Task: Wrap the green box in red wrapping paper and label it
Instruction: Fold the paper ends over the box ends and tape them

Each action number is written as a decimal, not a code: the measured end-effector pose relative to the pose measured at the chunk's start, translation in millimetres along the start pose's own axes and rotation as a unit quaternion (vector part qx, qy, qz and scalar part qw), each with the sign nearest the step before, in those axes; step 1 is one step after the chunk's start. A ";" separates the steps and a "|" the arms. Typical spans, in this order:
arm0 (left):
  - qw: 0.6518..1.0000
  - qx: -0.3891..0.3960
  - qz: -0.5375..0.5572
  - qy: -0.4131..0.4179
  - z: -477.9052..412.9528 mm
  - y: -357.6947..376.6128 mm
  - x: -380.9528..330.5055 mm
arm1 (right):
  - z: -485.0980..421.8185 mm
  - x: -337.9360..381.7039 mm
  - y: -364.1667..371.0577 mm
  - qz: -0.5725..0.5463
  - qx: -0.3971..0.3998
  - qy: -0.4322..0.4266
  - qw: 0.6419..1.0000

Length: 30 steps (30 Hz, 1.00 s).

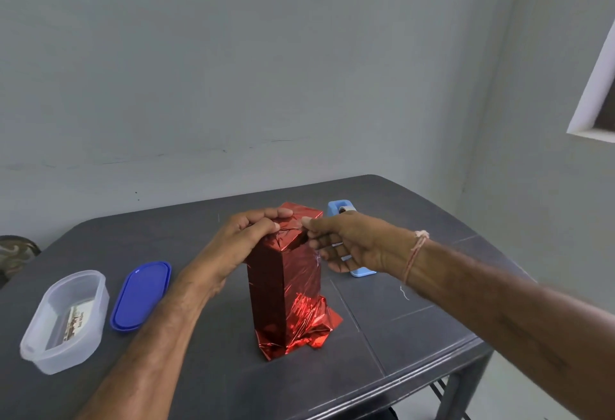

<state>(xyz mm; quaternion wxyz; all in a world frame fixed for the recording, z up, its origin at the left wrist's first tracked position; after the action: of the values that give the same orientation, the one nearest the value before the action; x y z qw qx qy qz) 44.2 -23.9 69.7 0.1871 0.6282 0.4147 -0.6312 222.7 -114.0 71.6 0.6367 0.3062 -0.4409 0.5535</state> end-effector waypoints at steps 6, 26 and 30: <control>1.000 -0.016 -0.001 0.000 1.7 -1.8 0.8 | -3.3 -10.5 5.1 -0.045 -0.002 -0.102 0.994; 0.993 -0.114 0.025 0.009 -15.1 12.1 -6.1 | -18.7 -37.8 26.5 -0.186 -0.027 -0.224 0.956; 0.992 -0.122 0.038 -0.008 -16.5 13.5 -1.6 | -22.4 -40.1 25.1 -0.196 -0.034 -0.245 0.949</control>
<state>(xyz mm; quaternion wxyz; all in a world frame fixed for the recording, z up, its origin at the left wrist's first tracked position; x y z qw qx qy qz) 65.1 -19.8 69.5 0.2896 0.6109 0.4632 -0.5731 203.3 -106.8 23.6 0.6154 0.4909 -0.5329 0.3102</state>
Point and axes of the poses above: each hand's wrist, its own z-axis away from the middle knuckle, its own y-axis out of the palm, x = y × z, the point moved 3 cm from there along -z, towards the middle knuckle, and after that the axes turned 3 degrees about y, right-handed, at the moved point
